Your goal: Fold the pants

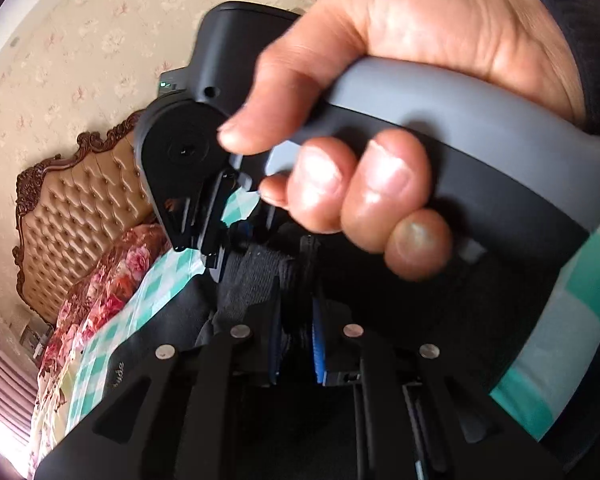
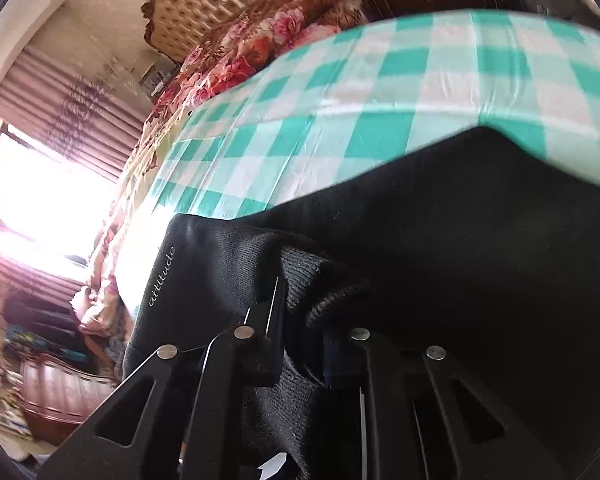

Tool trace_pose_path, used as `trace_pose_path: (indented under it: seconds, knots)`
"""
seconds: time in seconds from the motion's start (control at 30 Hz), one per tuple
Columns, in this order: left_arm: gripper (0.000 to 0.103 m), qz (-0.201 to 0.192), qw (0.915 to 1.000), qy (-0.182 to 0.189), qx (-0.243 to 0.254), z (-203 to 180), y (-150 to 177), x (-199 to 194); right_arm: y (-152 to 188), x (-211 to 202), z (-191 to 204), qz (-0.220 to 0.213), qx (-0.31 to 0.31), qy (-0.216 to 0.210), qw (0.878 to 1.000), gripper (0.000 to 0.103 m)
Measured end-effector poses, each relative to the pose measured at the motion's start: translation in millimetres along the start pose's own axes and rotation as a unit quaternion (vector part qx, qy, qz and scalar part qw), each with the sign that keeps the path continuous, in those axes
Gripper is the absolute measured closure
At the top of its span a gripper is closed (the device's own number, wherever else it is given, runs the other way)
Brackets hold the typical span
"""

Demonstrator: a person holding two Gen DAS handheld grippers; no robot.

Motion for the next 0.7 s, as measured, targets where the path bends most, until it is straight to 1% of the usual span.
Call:
trace_pose_path:
  seconds: [0.13, 0.17, 0.2, 0.23, 0.33, 0.4, 0.43, 0.47, 0.5, 0.53, 0.57, 0.6, 0.63, 0.67, 0.7]
  knots:
    - [0.090, 0.000, 0.9999, 0.007, 0.008, -7.1, 5.3, 10.9, 0.2, -0.8, -7.3, -0.007, 0.000, 0.009, 1.000, 0.090]
    - [0.090, 0.005, 0.9999, 0.013, 0.007, -9.4, 8.5, 13.5, 1.8, 1.5, -9.2, -0.005, -0.003, 0.016, 1.000, 0.090]
    - [0.083, 0.012, 0.9997, 0.020, 0.004, -8.0, 9.0, 16.2, 3.4, 4.1, -10.3, -0.002, -0.011, 0.027, 1.000, 0.090]
    - [0.080, 0.020, 0.9994, 0.029, 0.000, -5.2, 9.6, 18.4, 5.7, 9.4, -11.9, -0.002, -0.022, 0.041, 0.999, 0.090]
    - [0.054, 0.017, 0.9983, 0.049, -0.027, 5.9, 7.8, 2.9, 8.1, 10.9, -13.1, -0.012, -0.032, 0.051, 0.998, 0.090]
    - [0.051, 0.008, 0.9963, 0.060, -0.061, 24.1, 7.1, -17.1, 8.8, 10.1, -12.0, -0.011, -0.043, 0.068, 0.997, 0.089]
    - [0.051, 0.002, 0.9939, 0.062, -0.091, 42.2, 8.8, -33.1, 9.3, 9.5, -10.1, -0.011, -0.052, 0.079, 0.995, 0.089]
    - [0.048, -0.005, 0.9914, 0.057, -0.118, 59.9, 11.9, -48.5, 10.2, 9.0, -9.1, -0.011, -0.058, 0.088, 0.994, 0.089]
    - [0.039, -0.009, 0.9895, 0.046, -0.136, 76.9, 16.9, -60.2, 10.4, 9.1, -7.6, -0.012, -0.063, 0.098, 0.993, 0.089]
    - [0.033, -0.009, 0.9877, 0.019, -0.155, 98.9, 28.9, -74.0, 9.2, 10.7, -6.5, -0.012, -0.064, 0.102, 0.993, 0.089]
    - [0.032, -0.003, 0.9859, -0.014, -0.167, 117.5, 42.5, -83.8, 8.9, 11.0, -6.3, -0.012, -0.063, 0.105, 0.992, 0.089]
    - [0.032, 0.007, 0.9840, -0.036, -0.174, 132.7, 55.2, -89.6, 8.8, 12.0, -6.5, -0.012, -0.061, 0.107, 0.992, 0.089]
    - [0.032, 0.017, 0.9821, -0.061, -0.177, 139.9, 69.9, -98.5, 8.6, 12.3, -6.7, -0.012, -0.059, 0.110, 0.992, 0.089]
    - [0.032, 0.031, 0.9800, -0.101, -0.169, 150.4, 91.0, -105.0, 8.7, 12.5, -6.8, -0.012, -0.057, 0.114, 0.992, 0.088]
    - [0.032, 0.047, 0.9793, -0.117, -0.158, 156.9, 103.6, -104.7, 9.2, 12.0, -6.4, -0.012, -0.057, 0.117, 0.991, 0.088]
Point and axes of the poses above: each gripper's, at about its wrist camera, not at the fingertips, and x roughly the way its jaws point, z to its left, y to its underside, the point moved 6 cm from there along x, roughly the way its jaws point, and after that the axes turned 13 degrees about -x, right-handed, at the moved point
